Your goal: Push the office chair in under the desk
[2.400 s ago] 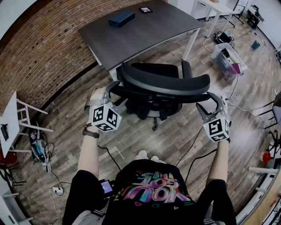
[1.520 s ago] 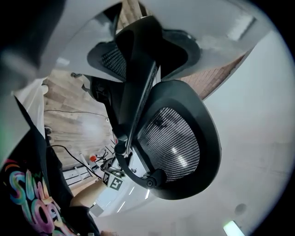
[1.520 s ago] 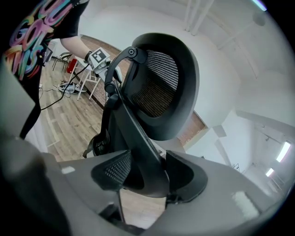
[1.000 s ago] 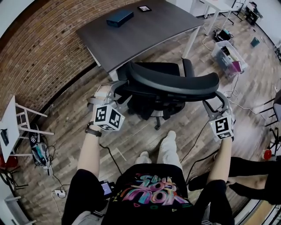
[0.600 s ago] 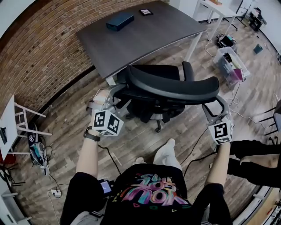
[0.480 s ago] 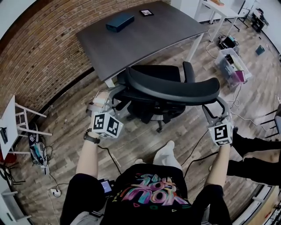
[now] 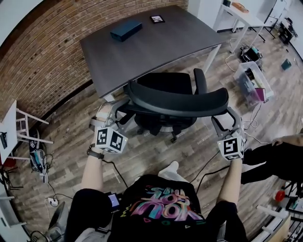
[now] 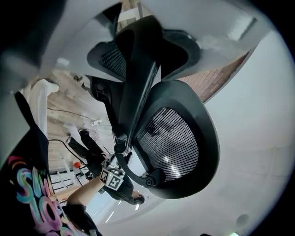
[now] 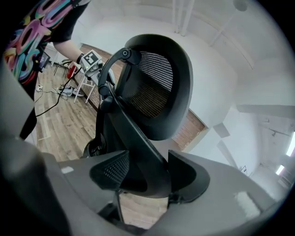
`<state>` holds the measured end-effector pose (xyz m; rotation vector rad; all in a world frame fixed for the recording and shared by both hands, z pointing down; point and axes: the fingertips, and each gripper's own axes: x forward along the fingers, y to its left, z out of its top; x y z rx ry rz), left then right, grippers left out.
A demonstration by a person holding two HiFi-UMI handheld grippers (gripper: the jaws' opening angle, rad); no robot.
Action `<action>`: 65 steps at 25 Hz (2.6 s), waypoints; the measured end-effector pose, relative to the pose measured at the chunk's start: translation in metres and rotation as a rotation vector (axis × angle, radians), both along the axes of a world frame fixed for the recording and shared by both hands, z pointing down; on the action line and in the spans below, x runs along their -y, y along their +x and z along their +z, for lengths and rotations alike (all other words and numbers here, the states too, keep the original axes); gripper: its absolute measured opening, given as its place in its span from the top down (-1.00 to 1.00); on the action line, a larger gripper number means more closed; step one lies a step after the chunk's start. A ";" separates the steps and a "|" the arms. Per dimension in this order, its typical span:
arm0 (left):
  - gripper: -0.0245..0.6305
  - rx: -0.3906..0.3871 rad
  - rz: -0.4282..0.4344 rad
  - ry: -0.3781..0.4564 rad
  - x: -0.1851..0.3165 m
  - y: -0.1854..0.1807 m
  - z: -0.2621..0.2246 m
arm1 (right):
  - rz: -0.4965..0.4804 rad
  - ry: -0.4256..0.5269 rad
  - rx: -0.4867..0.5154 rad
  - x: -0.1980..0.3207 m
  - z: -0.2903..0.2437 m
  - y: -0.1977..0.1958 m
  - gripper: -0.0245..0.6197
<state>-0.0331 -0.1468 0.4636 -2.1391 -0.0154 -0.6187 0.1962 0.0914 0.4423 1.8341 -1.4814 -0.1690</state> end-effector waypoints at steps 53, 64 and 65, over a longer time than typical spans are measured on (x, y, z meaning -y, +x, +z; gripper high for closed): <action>0.22 -0.044 -0.265 -0.043 0.118 0.166 -0.007 | -0.291 -0.101 0.046 0.210 -0.003 0.232 0.10; 0.22 -0.023 -0.383 -0.039 0.128 0.195 -0.001 | -0.421 -0.073 0.035 0.253 0.000 0.275 0.10; 0.22 -0.023 -0.395 -0.038 0.129 0.197 -0.001 | -0.437 -0.073 0.034 0.258 0.000 0.278 0.10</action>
